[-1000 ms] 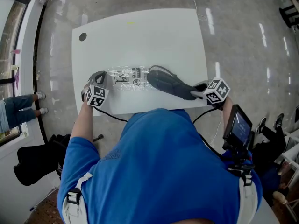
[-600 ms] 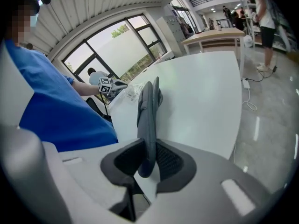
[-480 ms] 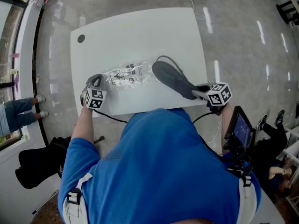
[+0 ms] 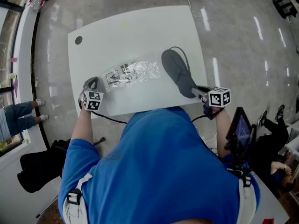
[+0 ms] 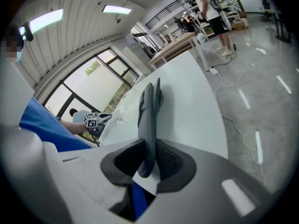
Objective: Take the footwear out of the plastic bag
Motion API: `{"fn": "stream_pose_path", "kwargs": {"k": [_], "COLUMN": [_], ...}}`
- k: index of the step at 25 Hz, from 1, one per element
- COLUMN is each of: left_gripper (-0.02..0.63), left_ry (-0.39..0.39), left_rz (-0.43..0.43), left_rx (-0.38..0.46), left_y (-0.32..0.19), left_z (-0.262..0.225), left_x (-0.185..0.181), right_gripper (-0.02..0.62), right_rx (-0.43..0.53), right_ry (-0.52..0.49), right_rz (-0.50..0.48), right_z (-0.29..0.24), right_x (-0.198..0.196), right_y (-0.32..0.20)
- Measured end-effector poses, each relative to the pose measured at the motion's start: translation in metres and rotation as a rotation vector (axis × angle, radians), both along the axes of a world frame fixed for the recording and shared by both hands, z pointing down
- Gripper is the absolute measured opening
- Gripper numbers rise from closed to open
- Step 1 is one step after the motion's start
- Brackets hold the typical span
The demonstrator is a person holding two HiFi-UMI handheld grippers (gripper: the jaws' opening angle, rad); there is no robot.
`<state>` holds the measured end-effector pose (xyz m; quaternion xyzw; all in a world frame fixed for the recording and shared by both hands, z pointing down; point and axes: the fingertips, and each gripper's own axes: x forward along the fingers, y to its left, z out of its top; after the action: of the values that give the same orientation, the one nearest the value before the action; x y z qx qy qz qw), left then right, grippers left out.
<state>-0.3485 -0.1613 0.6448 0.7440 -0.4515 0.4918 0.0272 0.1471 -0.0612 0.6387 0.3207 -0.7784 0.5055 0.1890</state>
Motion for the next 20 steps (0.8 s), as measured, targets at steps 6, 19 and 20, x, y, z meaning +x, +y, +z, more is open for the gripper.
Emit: {"fn": "stream_pose_path", "kwargs": {"k": [6, 19, 20], "left_gripper": [0.011, 0.181, 0.19], "left_ry": [-0.032, 0.038, 0.046], "left_rz": [0.051, 0.085, 0.081], "left_rx": [-0.019, -0.028, -0.021], "left_y": [-0.002, -0.01, -0.011], "left_z": [0.005, -0.004, -0.006], "left_x": [0.0, 0.013, 0.013], "right_gripper": [0.074, 0.091, 0.094], "right_rx": [-0.076, -0.1, -0.098], "right_ry": [-0.059, 0.019, 0.028], "right_rz": [0.136, 0.214, 0.218], "right_z": [0.012, 0.021, 0.021], "right_x": [-0.004, 0.002, 0.003], "right_y": [0.006, 0.001, 0.0]}}
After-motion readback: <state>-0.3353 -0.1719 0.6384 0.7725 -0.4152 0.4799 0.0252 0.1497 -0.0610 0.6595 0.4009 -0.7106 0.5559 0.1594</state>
